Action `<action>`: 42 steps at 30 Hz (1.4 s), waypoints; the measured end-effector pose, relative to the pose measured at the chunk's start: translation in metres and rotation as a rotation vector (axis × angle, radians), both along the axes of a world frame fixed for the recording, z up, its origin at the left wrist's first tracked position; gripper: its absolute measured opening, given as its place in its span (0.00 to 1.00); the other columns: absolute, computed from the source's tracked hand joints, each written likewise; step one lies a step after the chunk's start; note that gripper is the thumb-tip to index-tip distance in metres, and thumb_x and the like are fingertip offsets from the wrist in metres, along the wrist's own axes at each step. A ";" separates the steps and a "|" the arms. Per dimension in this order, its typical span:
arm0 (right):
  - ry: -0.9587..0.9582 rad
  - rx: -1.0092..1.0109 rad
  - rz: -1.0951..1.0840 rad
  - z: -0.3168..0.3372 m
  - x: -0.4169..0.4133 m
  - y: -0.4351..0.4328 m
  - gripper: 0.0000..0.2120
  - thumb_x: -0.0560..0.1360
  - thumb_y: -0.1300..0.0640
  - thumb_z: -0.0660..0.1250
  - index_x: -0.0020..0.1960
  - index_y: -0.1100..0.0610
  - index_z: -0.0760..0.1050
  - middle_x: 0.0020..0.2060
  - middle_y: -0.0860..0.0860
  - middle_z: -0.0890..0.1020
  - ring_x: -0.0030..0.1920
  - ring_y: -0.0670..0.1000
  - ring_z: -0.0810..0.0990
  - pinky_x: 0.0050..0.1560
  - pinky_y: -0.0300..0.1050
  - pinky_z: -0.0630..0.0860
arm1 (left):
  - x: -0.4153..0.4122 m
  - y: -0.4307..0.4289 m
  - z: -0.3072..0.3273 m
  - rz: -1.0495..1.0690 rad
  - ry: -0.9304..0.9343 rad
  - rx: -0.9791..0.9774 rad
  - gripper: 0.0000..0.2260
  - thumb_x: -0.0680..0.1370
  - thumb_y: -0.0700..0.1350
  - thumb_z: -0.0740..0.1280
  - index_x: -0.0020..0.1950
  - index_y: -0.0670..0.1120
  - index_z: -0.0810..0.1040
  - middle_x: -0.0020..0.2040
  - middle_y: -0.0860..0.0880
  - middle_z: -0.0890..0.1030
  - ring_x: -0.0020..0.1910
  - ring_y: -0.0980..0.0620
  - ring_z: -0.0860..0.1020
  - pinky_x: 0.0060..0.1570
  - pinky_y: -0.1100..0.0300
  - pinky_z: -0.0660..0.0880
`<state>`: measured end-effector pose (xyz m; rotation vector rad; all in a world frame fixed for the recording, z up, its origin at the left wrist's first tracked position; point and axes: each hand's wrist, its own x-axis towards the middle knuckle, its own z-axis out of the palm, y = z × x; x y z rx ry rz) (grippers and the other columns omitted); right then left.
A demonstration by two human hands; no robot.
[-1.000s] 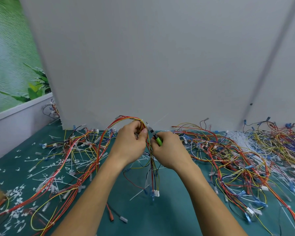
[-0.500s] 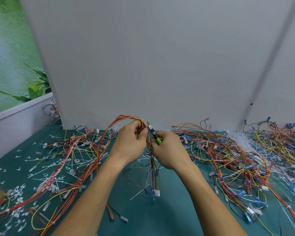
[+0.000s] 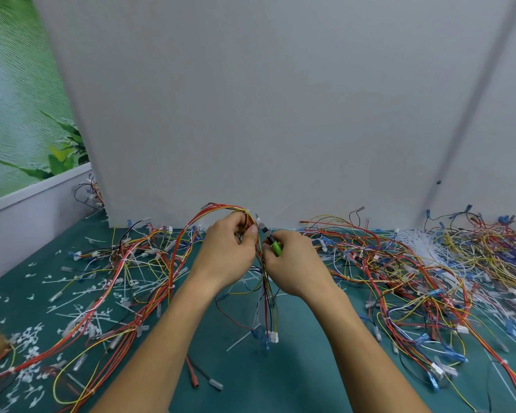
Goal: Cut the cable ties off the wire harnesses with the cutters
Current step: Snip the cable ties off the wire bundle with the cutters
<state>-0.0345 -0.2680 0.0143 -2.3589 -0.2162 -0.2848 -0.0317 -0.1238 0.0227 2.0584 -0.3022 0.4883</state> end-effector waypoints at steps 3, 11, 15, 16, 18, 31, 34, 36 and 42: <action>-0.004 0.007 -0.011 -0.001 0.001 0.000 0.15 0.80 0.54 0.64 0.35 0.53 0.70 0.32 0.53 0.75 0.33 0.56 0.72 0.33 0.46 0.65 | 0.000 0.000 0.000 0.003 0.000 -0.002 0.09 0.83 0.44 0.64 0.44 0.43 0.76 0.31 0.48 0.72 0.28 0.51 0.65 0.32 0.54 0.66; -0.005 0.010 -0.018 0.002 0.002 -0.002 0.17 0.81 0.54 0.65 0.33 0.52 0.71 0.29 0.51 0.75 0.26 0.49 0.69 0.22 0.35 0.61 | 0.000 0.000 0.000 -0.003 -0.003 -0.003 0.09 0.83 0.45 0.64 0.44 0.43 0.77 0.33 0.42 0.75 0.28 0.52 0.65 0.32 0.55 0.66; -0.003 0.021 -0.009 0.001 0.001 0.001 0.13 0.81 0.53 0.64 0.37 0.52 0.73 0.34 0.54 0.77 0.33 0.55 0.72 0.33 0.45 0.67 | 0.001 0.000 -0.001 -0.002 -0.006 -0.002 0.09 0.83 0.45 0.64 0.44 0.44 0.77 0.34 0.41 0.75 0.28 0.53 0.65 0.31 0.55 0.66; -0.003 0.019 -0.004 0.001 0.000 0.001 0.12 0.81 0.53 0.64 0.38 0.53 0.73 0.35 0.54 0.78 0.35 0.56 0.73 0.35 0.46 0.68 | 0.002 0.001 -0.001 -0.002 -0.006 0.000 0.09 0.83 0.45 0.64 0.43 0.44 0.76 0.32 0.44 0.74 0.28 0.53 0.65 0.31 0.55 0.65; -0.006 0.007 0.002 0.000 0.000 0.002 0.12 0.80 0.54 0.63 0.38 0.54 0.73 0.35 0.53 0.77 0.36 0.57 0.74 0.36 0.47 0.68 | 0.002 0.002 -0.001 -0.004 -0.007 0.003 0.09 0.83 0.45 0.64 0.43 0.45 0.76 0.31 0.49 0.73 0.27 0.54 0.65 0.31 0.56 0.65; 0.024 0.018 -0.034 0.001 0.001 0.000 0.18 0.81 0.54 0.64 0.33 0.55 0.72 0.28 0.53 0.74 0.25 0.50 0.68 0.22 0.37 0.61 | 0.001 0.001 0.000 -0.010 0.004 0.000 0.09 0.83 0.45 0.64 0.44 0.44 0.76 0.32 0.45 0.73 0.28 0.51 0.65 0.32 0.54 0.66; 0.036 0.023 -0.038 0.002 0.001 -0.001 0.17 0.81 0.54 0.64 0.34 0.56 0.73 0.29 0.54 0.75 0.25 0.50 0.68 0.20 0.34 0.60 | 0.000 0.000 0.000 -0.012 0.000 0.004 0.09 0.83 0.46 0.64 0.44 0.43 0.76 0.34 0.39 0.75 0.28 0.51 0.65 0.32 0.54 0.66; 0.031 0.026 -0.035 0.002 0.001 -0.001 0.17 0.81 0.54 0.64 0.34 0.56 0.73 0.28 0.53 0.74 0.25 0.50 0.68 0.21 0.34 0.59 | 0.000 0.001 0.000 -0.012 -0.002 0.006 0.09 0.83 0.46 0.64 0.44 0.43 0.76 0.35 0.37 0.77 0.28 0.51 0.65 0.32 0.54 0.66; -0.007 0.018 -0.011 0.000 -0.001 0.003 0.13 0.80 0.54 0.64 0.36 0.54 0.71 0.32 0.53 0.76 0.34 0.56 0.72 0.35 0.47 0.66 | 0.002 0.002 -0.001 -0.010 -0.006 -0.004 0.09 0.83 0.45 0.64 0.43 0.45 0.76 0.30 0.49 0.72 0.26 0.53 0.64 0.30 0.54 0.65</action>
